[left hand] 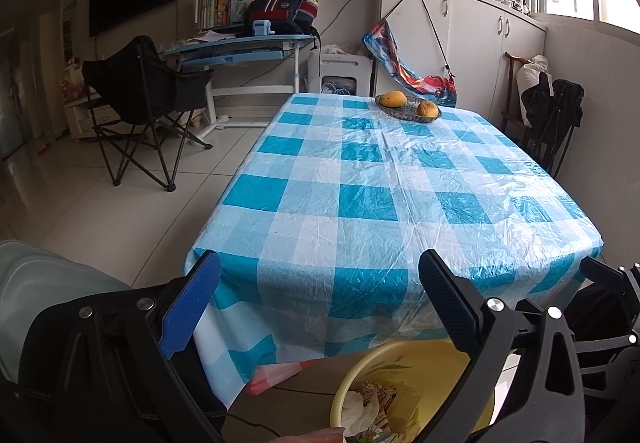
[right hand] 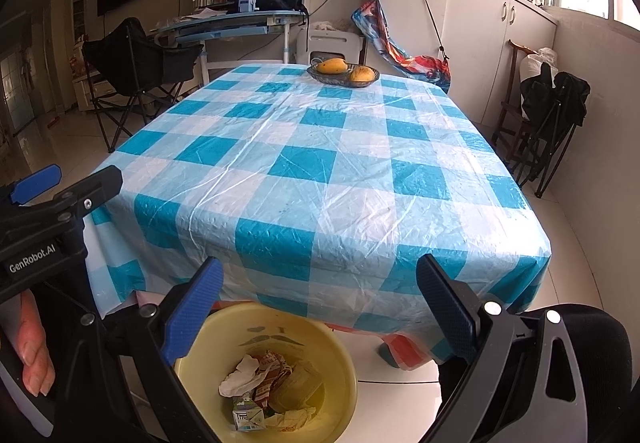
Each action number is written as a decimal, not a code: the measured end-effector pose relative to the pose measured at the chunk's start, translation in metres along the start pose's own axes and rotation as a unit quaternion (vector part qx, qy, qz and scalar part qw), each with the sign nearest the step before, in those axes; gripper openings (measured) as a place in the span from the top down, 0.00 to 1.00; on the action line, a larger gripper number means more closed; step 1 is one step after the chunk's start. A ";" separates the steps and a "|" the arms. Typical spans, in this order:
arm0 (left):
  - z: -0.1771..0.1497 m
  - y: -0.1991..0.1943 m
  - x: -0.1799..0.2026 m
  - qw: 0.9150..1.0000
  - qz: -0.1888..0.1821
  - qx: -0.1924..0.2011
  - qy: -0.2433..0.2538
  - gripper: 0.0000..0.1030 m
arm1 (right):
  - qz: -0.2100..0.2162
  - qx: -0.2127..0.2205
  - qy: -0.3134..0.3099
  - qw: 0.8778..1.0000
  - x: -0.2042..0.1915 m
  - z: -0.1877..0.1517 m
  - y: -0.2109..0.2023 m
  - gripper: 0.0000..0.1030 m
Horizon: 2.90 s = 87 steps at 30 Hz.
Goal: Collect trash
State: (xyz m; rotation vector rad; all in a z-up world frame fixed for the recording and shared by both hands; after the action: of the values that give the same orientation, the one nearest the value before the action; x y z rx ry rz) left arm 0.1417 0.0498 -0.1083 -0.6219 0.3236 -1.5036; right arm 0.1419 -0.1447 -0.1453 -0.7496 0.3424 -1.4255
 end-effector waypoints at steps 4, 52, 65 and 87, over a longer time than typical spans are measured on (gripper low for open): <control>0.002 0.002 -0.004 1.000 0.001 -0.003 -0.008 0.07 | -0.004 -0.003 -0.004 1.000 -0.001 0.000 0.001 0.10; -0.006 0.023 -0.007 0.999 0.007 -0.044 -0.004 0.07 | -0.020 -0.122 0.018 0.992 0.096 0.138 0.214 0.07; -0.015 0.032 -0.008 0.998 0.011 -0.064 -0.010 0.07 | 0.018 -0.129 0.056 0.990 0.101 0.136 0.217 0.06; -0.020 0.048 -0.024 0.996 0.028 -0.082 -0.038 0.07 | 0.018 -0.129 0.056 0.990 0.101 0.136 0.218 0.06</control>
State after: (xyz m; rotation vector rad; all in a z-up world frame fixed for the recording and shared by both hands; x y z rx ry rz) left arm 0.1685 0.0675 -0.1559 -0.7917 0.4060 -1.4047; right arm 0.4084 -0.2129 -0.1653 -0.8690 0.6331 -1.4078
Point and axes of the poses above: each gripper's, at about its wrist camera, not at the fingertips, and y roughly the way its jaws point, x to its right, z to its top, the point moved 7 cm from there along y, roughly the way its jaws point, and after that the axes turned 11 degrees about -y, right-handed, at the moved point
